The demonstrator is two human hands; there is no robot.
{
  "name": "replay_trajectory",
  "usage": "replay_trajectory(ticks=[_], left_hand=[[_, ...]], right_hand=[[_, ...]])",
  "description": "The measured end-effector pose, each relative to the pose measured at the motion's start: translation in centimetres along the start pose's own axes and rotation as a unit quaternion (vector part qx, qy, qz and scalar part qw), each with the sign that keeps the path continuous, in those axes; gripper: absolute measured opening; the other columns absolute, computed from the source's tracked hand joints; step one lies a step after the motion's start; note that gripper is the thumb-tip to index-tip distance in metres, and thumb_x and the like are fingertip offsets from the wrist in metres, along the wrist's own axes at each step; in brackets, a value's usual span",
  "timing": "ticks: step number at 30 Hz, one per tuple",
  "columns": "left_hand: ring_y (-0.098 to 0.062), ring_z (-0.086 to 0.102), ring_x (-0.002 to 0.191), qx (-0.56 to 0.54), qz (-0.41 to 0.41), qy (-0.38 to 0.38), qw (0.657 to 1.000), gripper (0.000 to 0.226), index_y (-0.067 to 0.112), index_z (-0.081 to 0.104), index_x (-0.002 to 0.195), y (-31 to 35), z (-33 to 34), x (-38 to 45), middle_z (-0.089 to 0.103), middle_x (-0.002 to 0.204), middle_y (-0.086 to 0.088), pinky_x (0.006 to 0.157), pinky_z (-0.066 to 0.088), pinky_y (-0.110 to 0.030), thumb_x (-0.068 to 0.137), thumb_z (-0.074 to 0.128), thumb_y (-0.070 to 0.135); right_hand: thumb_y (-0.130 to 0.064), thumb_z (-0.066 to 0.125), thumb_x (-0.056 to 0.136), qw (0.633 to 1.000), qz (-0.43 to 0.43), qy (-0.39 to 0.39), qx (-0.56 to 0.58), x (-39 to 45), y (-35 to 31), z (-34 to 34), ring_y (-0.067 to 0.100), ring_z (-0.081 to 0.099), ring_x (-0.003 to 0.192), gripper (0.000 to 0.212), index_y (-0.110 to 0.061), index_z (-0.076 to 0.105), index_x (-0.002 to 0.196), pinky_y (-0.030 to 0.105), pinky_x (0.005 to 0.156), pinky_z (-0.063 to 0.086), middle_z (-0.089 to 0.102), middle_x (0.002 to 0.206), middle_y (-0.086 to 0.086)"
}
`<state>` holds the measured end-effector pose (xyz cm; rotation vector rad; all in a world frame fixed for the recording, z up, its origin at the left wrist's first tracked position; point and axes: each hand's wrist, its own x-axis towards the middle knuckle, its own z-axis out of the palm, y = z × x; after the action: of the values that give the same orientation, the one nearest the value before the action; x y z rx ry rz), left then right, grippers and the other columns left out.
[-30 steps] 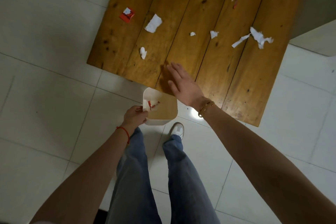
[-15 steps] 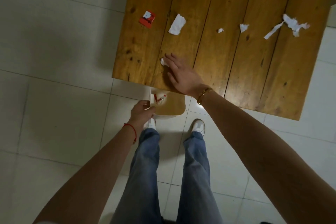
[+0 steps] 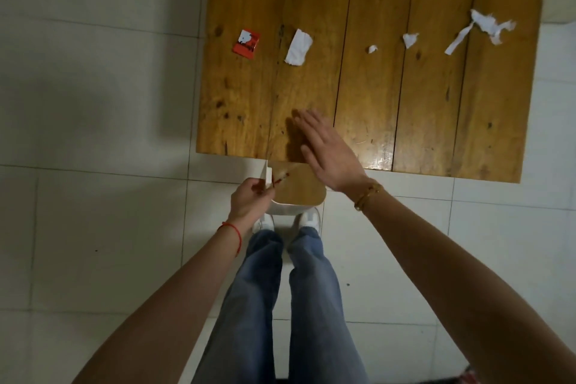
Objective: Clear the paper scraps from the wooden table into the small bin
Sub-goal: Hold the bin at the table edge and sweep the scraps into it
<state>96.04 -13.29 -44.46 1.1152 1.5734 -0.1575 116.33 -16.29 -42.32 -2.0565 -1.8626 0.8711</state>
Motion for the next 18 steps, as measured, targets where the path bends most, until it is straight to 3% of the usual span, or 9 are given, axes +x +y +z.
replay_trajectory(ticks=[5, 10, 14, 18], left_hand=[[0.000, 0.053, 0.077, -0.014, 0.006, 0.000, 1.000, 0.019, 0.023, 0.061, 0.100, 0.0, 0.0, 0.9, 0.062, 0.090, 0.010, 0.062, 0.033, -0.011, 0.081, 0.066, 0.028], [-0.012, 0.055, 0.087, 0.002, 0.001, -0.004, 1.000, 0.030, 0.016, 0.063, 0.111, 0.3, 0.2, 1.4, 0.063, 0.096, 0.005, 0.063, 0.033, -0.013, 0.081, 0.063, 0.021], [-0.002, 0.055, 0.081, -0.017, -0.014, -0.001, 1.000, 0.029, 0.018, 0.063, 0.109, 0.6, 0.6, 1.1, 0.063, 0.092, 0.009, 0.063, 0.034, -0.012, 0.080, 0.065, 0.020], [-0.002, 0.056, 0.078, -0.013, -0.016, 0.000, 1.000, 0.023, 0.020, 0.065, 0.101, 1.3, 1.4, 0.2, 0.066, 0.089, 0.010, 0.063, 0.035, -0.012, 0.078, 0.067, 0.022]], right_hand=[[-0.034, 0.034, 0.101, 0.995, 0.087, 0.038, -0.012, 7.5, 1.7, -4.0, 0.022, 0.002, 0.149, 0.060, -0.013, 0.012, 0.153, 0.040, 0.122, 0.006, 0.008, 0.162, 0.006], [-0.037, 0.033, 0.101, 0.995, 0.075, -0.020, -0.058, 12.3, 2.3, -5.0, 0.023, 0.000, 0.149, 0.062, -0.011, 0.010, 0.153, 0.040, 0.122, 0.003, 0.004, 0.162, 0.009], [-0.039, 0.029, 0.101, 0.995, 0.010, -0.042, -0.087, 9.8, 1.6, -3.1, 0.022, 0.003, 0.149, 0.060, -0.012, 0.014, 0.153, 0.036, 0.121, -0.001, 0.009, 0.162, 0.008], [-0.041, 0.020, 0.103, 0.989, -0.059, -0.077, -0.113, 1.9, 1.0, 0.4, 0.021, 0.003, 0.149, 0.057, -0.012, 0.016, 0.152, 0.044, 0.121, 0.003, 0.012, 0.161, 0.008]])
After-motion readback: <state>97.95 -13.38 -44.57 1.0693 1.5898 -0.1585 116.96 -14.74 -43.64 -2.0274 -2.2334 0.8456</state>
